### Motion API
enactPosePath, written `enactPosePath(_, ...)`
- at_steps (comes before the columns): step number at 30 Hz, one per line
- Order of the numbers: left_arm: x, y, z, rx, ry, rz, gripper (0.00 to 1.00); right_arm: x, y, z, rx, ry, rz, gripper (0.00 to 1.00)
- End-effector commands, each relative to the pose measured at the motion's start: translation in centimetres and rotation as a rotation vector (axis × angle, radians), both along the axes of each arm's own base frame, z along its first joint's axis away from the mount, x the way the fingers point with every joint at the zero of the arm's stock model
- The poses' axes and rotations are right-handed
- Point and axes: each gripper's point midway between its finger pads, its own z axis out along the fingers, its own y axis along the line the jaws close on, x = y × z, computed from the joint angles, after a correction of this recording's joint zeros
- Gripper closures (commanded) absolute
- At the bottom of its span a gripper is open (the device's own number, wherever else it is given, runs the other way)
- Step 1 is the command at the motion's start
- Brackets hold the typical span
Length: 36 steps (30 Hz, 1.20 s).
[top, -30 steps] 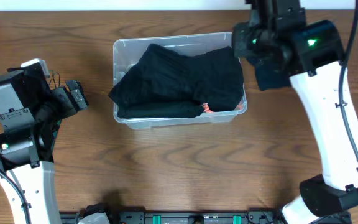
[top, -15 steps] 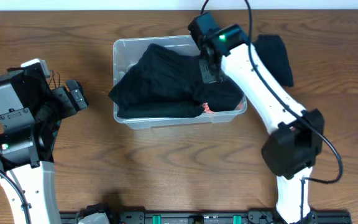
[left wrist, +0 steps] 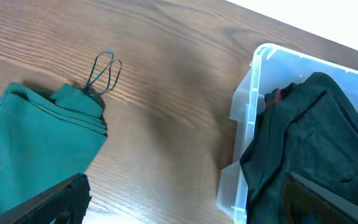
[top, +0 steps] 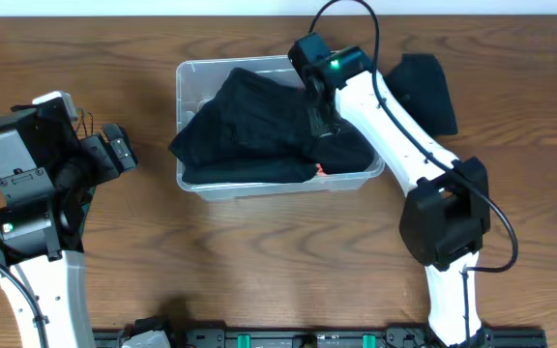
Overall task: Pack container
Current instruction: 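Release the black clothing and move the right gripper toward the navy clothing, then lower the right gripper onto the navy folded clothing and grasp it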
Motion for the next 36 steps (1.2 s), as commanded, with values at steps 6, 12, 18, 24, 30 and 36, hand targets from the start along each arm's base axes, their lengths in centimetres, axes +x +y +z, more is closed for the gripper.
enactPosePath(6, 0.0, 0.0, 0.6, -0.004, -0.014, -0.001, 0.02, -1.6, 0.6, -3.1, 0.043, 0.096, -0.038, 0.99)
enactPosePath(12, 0.0, 0.0, 0.6, -0.004, -0.014, -0.001, 0.02, -0.3, 0.4, 1.7, 0.089, 0.007, -0.040, 0.99)
enactPosePath(18, 0.0, 0.0, 0.6, -0.004, -0.014, -0.001, 0.02, 0.8, -1.2, 11.6, 0.181, -0.215, -0.003, 0.99)
enactPosePath(24, 0.0, 0.0, 0.6, -0.004, -0.014, -0.001, 0.02, 1.8, -9.2, 15.5, 0.194, -0.297, -0.137, 0.99)
enactPosePath(30, 0.0, 0.0, 0.6, -0.004, -0.014, -0.001, 0.02, 2.5, -18.2, 13.3, 0.258, -0.232, -0.283, 0.99)
enactPosePath(36, 0.0, 0.0, 0.6, -0.004, -0.014, -0.001, 0.02, 1.9, -24.4, 10.0, 0.460, -0.192, -0.411, 0.99)
